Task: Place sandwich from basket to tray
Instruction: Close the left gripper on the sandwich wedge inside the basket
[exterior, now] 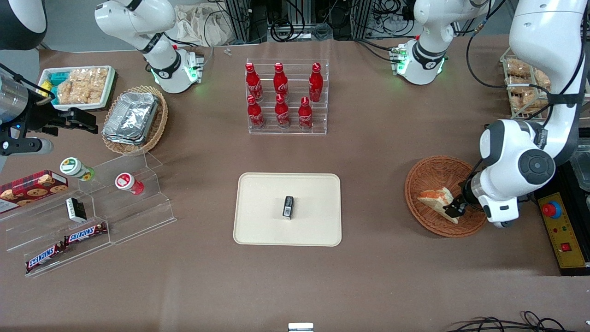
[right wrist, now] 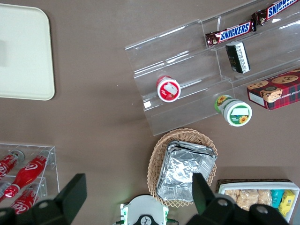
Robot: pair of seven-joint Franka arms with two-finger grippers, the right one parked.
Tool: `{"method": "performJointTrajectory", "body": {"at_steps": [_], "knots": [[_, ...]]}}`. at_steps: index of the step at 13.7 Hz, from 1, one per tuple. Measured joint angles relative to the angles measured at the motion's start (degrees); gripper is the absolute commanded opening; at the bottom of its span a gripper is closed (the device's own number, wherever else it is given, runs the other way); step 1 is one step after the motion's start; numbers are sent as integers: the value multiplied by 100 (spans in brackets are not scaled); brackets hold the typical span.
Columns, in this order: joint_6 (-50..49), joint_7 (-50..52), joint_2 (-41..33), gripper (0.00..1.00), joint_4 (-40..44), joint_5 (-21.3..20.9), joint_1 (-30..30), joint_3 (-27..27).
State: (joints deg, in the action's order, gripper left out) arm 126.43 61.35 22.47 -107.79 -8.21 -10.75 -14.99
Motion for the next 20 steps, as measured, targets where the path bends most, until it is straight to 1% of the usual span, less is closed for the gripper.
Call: {"method": "performJointTrajectory", "body": {"at_steps": [8, 9, 10, 12, 13, 20], "knots": [[161, 30, 281, 100, -7, -8, 51, -13], [169, 33, 323, 88, -7, -9, 72, -14], [175, 36, 364, 68, -7, -11, 89, -14], [196, 39, 432, 22, -7, -82, 120, -14], [200, 40, 456, 0, -7, -126, 148, -15], [92, 78, 401, 0, 119, -199, 232, -15]]}}
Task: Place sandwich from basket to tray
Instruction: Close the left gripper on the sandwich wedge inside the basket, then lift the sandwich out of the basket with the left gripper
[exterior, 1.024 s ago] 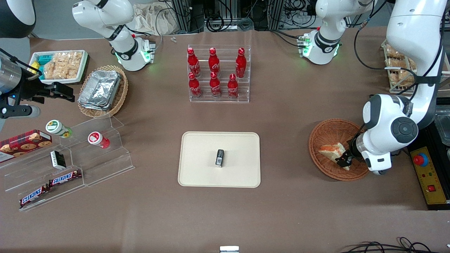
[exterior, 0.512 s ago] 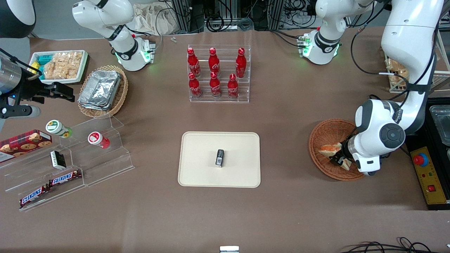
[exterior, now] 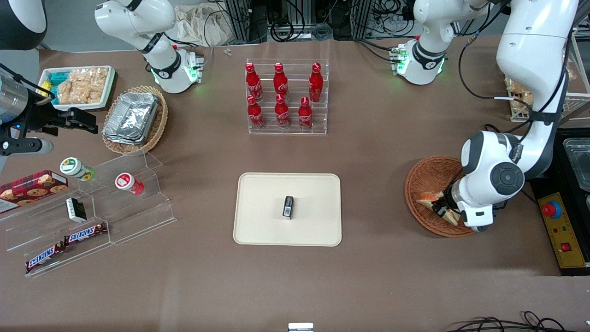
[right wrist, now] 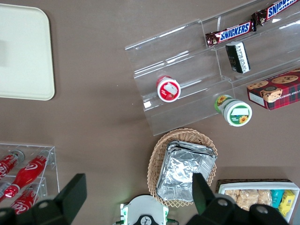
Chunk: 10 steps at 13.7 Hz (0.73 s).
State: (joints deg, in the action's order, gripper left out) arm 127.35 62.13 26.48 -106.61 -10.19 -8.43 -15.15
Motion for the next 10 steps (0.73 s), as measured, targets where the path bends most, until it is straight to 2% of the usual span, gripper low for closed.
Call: {"method": "performJointTrajectory", "body": {"at_steps": [3, 6, 8, 10], "knots": [[-1202, -148, -380, 0, 603, -10, -1, -38], [-2397, -233, -635, 0, 1674, -7, 0, -372], [-2691, -552, -624, 0, 2331, -7, 9, -788], [-2708, -1287, -544, 0, 2703, 16, 35, -1260]]}}
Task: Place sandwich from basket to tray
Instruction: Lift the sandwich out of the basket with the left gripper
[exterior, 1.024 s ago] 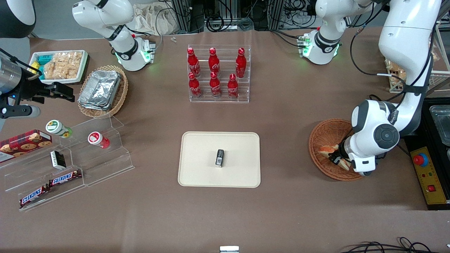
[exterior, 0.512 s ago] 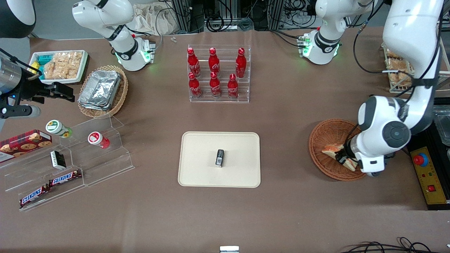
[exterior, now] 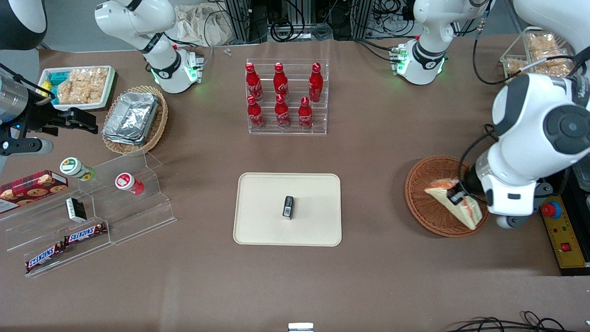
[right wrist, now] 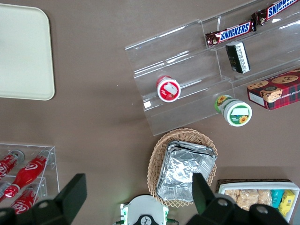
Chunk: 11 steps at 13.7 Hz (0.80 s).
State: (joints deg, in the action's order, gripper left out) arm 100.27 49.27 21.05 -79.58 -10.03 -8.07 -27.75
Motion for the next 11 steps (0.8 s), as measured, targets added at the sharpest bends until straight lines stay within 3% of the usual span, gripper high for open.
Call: {"method": "performJointTrajectory", "body": {"at_steps": [4, 7, 11], "knots": [[277, -617, 717, 0, 402, 76, 387, -825], [633, -697, 1497, 0, 478, 65, 1021, -854], [834, -988, 2348, 0, 514, 59, 1243, -851]]}}
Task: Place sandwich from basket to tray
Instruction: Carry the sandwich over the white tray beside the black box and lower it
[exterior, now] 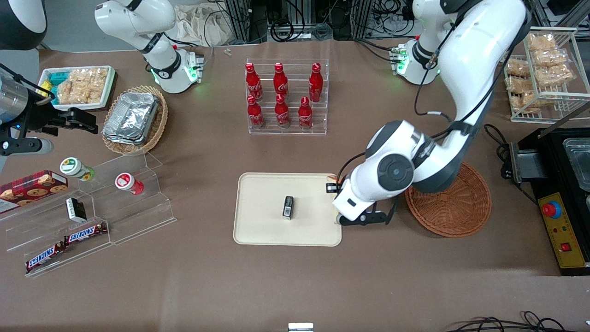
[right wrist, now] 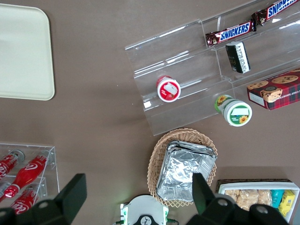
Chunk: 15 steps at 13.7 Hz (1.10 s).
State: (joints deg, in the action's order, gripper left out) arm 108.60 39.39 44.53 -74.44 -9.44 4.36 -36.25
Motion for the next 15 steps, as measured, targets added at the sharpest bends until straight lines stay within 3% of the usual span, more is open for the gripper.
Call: {"method": "performJointTrajectory", "body": {"at_steps": [6, 8, 9, 10, 11, 15], "knots": [[512, -102, 620, 0, 34, -111, 225, 53], [514, -101, 702, 13, 36, -160, 470, 215], [514, -95, 741, 40, 36, -162, 574, 293], [514, -93, 786, 81, 36, -163, 635, 335], [514, -93, 826, 100, 36, -165, 660, 356], [513, -92, 846, 100, 79, -167, 649, 375]]}}
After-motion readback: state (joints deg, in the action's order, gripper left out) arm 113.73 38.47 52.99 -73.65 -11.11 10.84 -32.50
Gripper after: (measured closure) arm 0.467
